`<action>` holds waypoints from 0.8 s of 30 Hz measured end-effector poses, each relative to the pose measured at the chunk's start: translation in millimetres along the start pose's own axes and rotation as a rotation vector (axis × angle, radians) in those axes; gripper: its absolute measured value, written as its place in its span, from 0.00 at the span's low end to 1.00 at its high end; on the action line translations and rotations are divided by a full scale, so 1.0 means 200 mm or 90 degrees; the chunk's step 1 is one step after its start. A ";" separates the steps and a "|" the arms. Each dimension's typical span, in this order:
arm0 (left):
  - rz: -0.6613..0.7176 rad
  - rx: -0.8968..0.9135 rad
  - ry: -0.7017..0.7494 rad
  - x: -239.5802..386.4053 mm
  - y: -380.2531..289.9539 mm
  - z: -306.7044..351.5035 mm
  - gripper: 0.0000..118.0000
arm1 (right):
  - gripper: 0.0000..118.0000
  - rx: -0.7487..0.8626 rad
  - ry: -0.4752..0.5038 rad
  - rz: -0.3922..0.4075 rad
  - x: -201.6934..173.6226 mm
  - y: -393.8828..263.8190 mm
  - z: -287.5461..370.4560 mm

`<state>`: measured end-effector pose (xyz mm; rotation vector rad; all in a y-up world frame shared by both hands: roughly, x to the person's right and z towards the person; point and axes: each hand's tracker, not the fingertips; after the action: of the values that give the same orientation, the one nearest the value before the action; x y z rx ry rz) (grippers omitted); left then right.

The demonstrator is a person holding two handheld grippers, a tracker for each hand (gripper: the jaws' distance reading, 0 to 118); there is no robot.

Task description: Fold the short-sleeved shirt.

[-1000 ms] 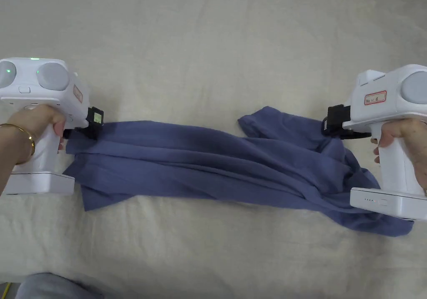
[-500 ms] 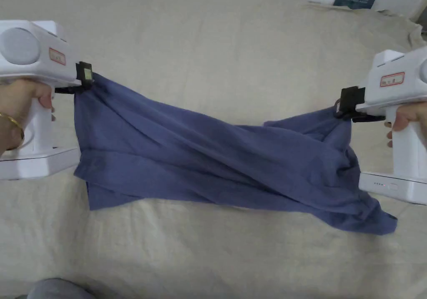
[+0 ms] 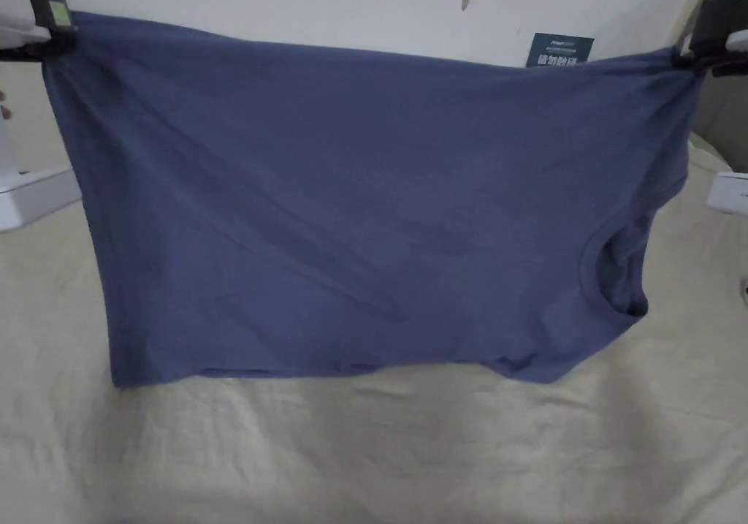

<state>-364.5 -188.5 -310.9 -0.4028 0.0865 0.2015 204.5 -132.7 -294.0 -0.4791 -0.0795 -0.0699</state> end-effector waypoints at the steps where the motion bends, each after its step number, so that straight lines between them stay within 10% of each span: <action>1: -0.004 0.015 -0.002 0.01 0.03 0.02 0.01 | 0.03 0.011 -0.008 0.011 -0.01 0.03 0.03; 10: -0.028 0.092 0.024 0.26 0.50 0.01 0.01 | 0.03 0.089 -0.103 0.090 -0.10 0.50 0.00; 24: -0.115 0.179 0.111 0.67 1.07 -0.59 0.01 | 0.03 0.201 -0.188 0.031 -0.22 1.22 -0.40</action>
<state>-283.2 -18.8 -517.1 -0.1460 0.2467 -0.0248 187.1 49.2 -480.2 -0.1717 -0.3626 0.0616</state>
